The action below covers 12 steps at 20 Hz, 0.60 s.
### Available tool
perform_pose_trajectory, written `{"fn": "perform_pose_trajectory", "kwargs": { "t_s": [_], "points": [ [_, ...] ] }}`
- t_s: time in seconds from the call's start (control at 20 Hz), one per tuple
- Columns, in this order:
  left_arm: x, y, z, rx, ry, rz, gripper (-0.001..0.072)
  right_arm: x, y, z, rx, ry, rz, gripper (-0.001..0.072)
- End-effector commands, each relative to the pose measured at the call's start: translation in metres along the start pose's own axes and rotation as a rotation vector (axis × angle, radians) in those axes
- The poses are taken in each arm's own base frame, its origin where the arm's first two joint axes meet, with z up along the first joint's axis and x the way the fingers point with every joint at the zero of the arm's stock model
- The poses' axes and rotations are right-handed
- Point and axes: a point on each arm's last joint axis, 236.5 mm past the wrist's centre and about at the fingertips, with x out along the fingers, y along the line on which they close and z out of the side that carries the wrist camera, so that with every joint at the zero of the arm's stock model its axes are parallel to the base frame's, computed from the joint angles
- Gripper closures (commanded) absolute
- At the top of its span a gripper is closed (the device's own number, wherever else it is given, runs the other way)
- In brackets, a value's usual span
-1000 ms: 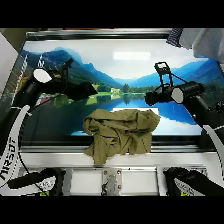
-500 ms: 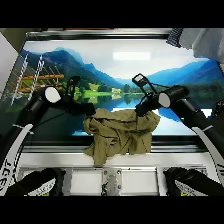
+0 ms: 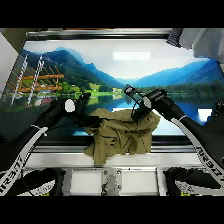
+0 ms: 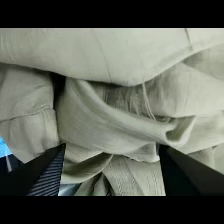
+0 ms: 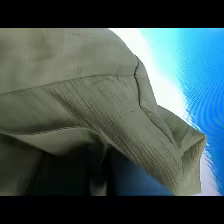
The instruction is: Fold the clothes and pants, and hang the long-sleeved shirts on hangers.
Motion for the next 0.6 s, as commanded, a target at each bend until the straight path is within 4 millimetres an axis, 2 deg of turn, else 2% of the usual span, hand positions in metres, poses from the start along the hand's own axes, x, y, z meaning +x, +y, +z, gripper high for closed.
{"fn": "perform_pose_trajectory", "kwargs": {
  "t_s": [0.0, 0.05, 0.1, 0.15, 0.2, 0.25, 0.35, 0.45, 0.55],
  "points": [
    [0.007, 0.002, 0.002, -0.012, -0.001, 0.007, 0.0105, 0.002, -0.001, 0.001, -0.001, 0.0, -0.007, 0.0701],
    [0.007, 0.002, 0.004, -0.016, -0.008, 0.007, 0.0113, -0.002, -0.002, 0.003, 0.0, -0.011, -0.009, 0.0701],
    [0.006, 0.003, 0.004, -0.019, -0.009, 0.008, 0.0406, -0.007, -0.003, 0.005, 0.0, -0.025, -0.013, 0.0701],
    [0.006, 0.005, 0.005, -0.018, -0.01, 0.014, 0.0662, -0.013, -0.004, 0.007, 0.002, -0.042, -0.018, 0.0701],
    [0.004, 0.007, 0.007, -0.025, -0.017, 0.013, 0.0693, -0.024, -0.008, 0.01, 0.009, -0.068, -0.027, 0.0701],
    [-0.003, 0.009, 0.013, -0.034, -0.029, 0.009, 0.0693, -0.036, -0.014, 0.014, 0.02, -0.102, -0.038, 0.0701],
    [-0.043, 0.006, 0.037, -0.033, -0.116, -0.014, 0.0693, -0.078, -0.03, 0.024, 0.081, -0.209, -0.07, 0.0701],
    [-0.109, -0.009, 0.068, 0.004, -0.295, -0.048, 0.0693, -0.135, -0.049, 0.032, 0.143, -0.351, -0.113, 0.0701],
    [-0.189, -0.034, 0.086, 0.067, -0.5, -0.084, 0.0693, -0.202, -0.061, 0.034, 0.173, -0.509, -0.16, 0.0701]
  ]
}}
